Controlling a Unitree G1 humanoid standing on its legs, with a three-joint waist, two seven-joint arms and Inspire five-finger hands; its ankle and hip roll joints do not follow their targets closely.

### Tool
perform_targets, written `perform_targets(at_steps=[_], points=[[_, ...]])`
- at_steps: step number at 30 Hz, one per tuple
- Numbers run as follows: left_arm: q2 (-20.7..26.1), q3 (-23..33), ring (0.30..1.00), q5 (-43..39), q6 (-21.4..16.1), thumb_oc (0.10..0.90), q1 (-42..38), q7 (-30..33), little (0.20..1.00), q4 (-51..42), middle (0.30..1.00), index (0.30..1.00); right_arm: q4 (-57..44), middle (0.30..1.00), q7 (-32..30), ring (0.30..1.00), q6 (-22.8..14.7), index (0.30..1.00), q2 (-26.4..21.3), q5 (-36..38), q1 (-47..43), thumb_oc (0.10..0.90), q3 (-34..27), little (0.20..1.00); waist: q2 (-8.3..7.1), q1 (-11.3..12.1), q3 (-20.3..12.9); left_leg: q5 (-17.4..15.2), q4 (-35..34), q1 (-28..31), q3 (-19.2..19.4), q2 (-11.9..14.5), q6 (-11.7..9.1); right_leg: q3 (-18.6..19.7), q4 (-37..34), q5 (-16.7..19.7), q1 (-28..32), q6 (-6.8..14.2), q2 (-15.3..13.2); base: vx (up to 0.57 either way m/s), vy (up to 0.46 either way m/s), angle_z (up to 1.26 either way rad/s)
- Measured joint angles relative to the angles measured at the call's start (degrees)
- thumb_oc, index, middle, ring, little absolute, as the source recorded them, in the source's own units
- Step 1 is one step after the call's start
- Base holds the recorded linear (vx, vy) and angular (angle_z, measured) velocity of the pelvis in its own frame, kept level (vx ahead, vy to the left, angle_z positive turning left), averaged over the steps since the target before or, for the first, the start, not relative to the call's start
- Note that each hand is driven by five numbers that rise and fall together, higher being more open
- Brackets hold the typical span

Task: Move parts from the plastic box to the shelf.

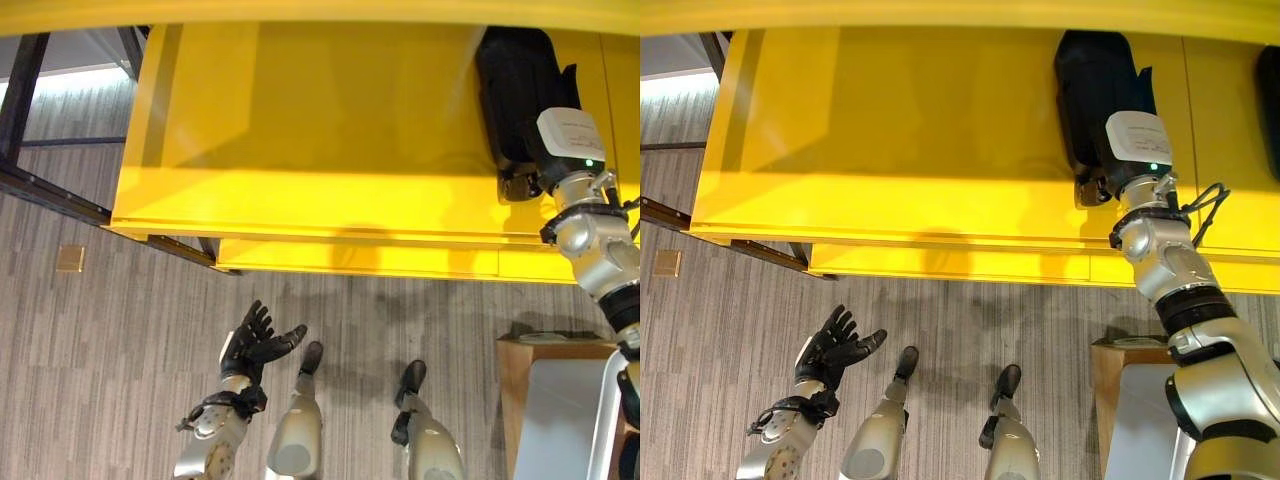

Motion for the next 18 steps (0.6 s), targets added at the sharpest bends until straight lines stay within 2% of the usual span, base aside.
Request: perform_targets(at_steps=[9, 10, 11, 12, 18], points=[[0.0, 0.0, 1.0, 0.0, 0.0, 0.9, 0.0, -0.1, 1.0, 0.0, 1.0, 1.0, 0.0, 0.3, 0.1, 0.3, 0.0, 0.3, 0.0, 0.0, 0.0, 0.4, 0.0, 0.3, 0.0, 0.0, 0.0, 0.0, 0.0, 0.0, 0.0, 0.0, 0.0, 0.0, 0.0, 0.0, 0.0, 0.0, 0.0, 0.0, 0.0, 0.0], [0.0, 0.0, 1.0, 0.0, 0.0, 0.9, 0.0, -0.1, 1.0, 0.0, 1.0, 1.0, 0.0, 0.462, 0.1, 0.462, 0.0, 0.462, 0.0, 0.0, 0.0, 0.516, 0.0, 0.462, 0.0, 0.0, 0.0, 0.0, 0.0, 0.0, 0.0, 0.0, 0.0, 0.0, 0.0, 0.0, 0.0, 0.0, 0.0, 0.0, 0.0, 0.0], [0.0, 0.0, 1.0, 0.0, 0.0, 0.9, 0.0, -0.1, 1.0, 0.0, 1.0, 1.0, 0.0, 0.857, 0.1, 0.857, 0.0, 0.857, 0.0, 0.0, 0.0, 0.798, 0.0, 0.857, 0.0, 0.0, 0.0, 0.0, 0.0, 0.0, 0.0, 0.0, 0.0, 0.0, 0.0, 0.0, 0.0, 0.0, 0.0, 0.0, 0.0, 0.0], [0.0, 0.0, 1.0, 0.0, 0.0, 0.9, 0.0, -0.1, 1.0, 0.0, 1.0, 1.0, 0.0, 1.0, 0.1, 1.0, 0.0, 1.0, 0.0, 0.0, 0.0, 0.9, 0.0, 1.0, 0.0, 0.0, 0.0, 0.0, 0.0, 0.0, 0.0, 0.0, 0.0, 0.0, 0.0, 0.0, 0.0, 0.0, 0.0, 0.0, 0.0, 0.0], [0.0, 0.0, 1.0, 0.0, 0.0, 0.9, 0.0, -0.1, 1.0, 0.0, 1.0, 1.0, -0.3, 1.0, 0.8, 1.0, 0.0, 1.0, 0.0, 0.2, 0.0, 0.9, 0.0, 1.0, -0.03, 0.0, 0.0, 0.0, 0.0, 0.1, 0.0, 0.0, 0.0, 0.0, 0.0, 0.1, 0.1, -0.1, 0.0, 0.0, 0.0, 0.0]])
